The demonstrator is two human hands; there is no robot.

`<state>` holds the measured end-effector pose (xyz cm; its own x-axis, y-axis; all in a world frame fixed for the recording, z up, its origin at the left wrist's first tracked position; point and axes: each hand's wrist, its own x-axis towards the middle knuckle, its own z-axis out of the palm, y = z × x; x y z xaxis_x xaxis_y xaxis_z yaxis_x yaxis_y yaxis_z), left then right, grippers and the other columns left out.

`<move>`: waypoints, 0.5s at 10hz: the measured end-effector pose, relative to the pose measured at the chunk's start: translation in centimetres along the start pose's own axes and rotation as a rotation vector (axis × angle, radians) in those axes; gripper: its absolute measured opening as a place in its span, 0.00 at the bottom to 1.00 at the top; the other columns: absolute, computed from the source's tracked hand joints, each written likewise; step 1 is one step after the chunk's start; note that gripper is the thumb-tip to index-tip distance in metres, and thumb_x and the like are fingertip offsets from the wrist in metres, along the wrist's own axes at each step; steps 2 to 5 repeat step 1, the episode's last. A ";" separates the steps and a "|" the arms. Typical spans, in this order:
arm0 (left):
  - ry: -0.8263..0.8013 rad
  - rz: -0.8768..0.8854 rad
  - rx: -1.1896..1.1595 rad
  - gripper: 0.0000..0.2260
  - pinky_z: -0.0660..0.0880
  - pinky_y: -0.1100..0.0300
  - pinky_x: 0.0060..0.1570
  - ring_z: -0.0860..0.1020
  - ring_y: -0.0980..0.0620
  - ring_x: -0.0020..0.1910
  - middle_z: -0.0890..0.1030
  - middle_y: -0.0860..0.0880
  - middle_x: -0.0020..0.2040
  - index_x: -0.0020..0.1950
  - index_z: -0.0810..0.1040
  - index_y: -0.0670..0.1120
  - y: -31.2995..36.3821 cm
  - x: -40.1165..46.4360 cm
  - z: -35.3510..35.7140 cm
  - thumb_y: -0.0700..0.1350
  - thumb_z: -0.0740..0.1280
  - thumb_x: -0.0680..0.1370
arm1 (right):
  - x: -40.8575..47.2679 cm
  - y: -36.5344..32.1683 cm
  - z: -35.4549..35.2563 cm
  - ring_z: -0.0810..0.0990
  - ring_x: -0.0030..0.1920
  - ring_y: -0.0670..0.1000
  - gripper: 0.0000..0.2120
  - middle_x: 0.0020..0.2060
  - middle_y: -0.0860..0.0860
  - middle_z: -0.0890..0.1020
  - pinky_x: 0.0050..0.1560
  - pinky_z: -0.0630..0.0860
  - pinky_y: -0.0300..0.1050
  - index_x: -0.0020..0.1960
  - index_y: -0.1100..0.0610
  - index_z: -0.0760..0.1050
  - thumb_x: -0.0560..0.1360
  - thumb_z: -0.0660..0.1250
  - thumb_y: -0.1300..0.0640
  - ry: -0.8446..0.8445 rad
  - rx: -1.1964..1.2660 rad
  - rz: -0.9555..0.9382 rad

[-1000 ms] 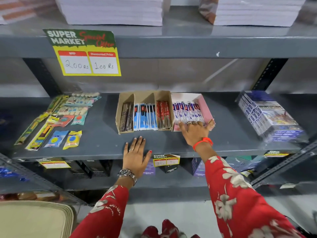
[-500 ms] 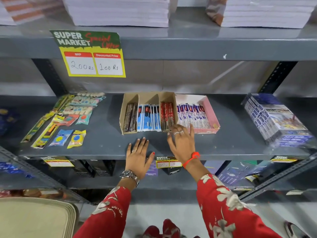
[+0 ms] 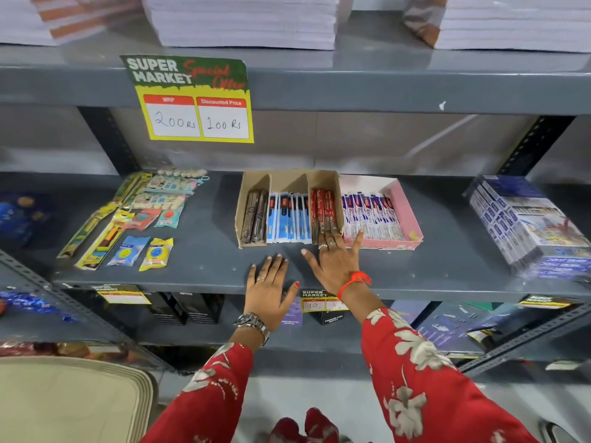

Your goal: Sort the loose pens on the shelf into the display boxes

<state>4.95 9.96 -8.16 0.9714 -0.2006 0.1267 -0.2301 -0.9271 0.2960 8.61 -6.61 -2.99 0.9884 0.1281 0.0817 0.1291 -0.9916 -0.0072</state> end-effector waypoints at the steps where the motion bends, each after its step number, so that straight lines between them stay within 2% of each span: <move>1: -0.030 -0.005 0.002 0.27 0.43 0.46 0.72 0.50 0.51 0.74 0.55 0.48 0.76 0.73 0.52 0.48 0.2 0.2 -0.2 0.59 0.47 0.77 | -0.4 0.4 -0.1 0.60 0.75 0.52 0.35 0.73 0.55 0.65 0.71 0.42 0.70 0.71 0.59 0.64 0.77 0.39 0.37 0.065 0.055 0.016; 5: -0.030 -0.005 0.002 0.27 0.43 0.46 0.72 0.50 0.51 0.74 0.55 0.48 0.76 0.73 0.52 0.48 0.2 0.2 -0.2 0.59 0.47 0.77 | -0.4 0.4 -0.1 0.60 0.75 0.52 0.35 0.73 0.55 0.65 0.71 0.42 0.70 0.71 0.59 0.64 0.77 0.39 0.37 0.065 0.055 0.016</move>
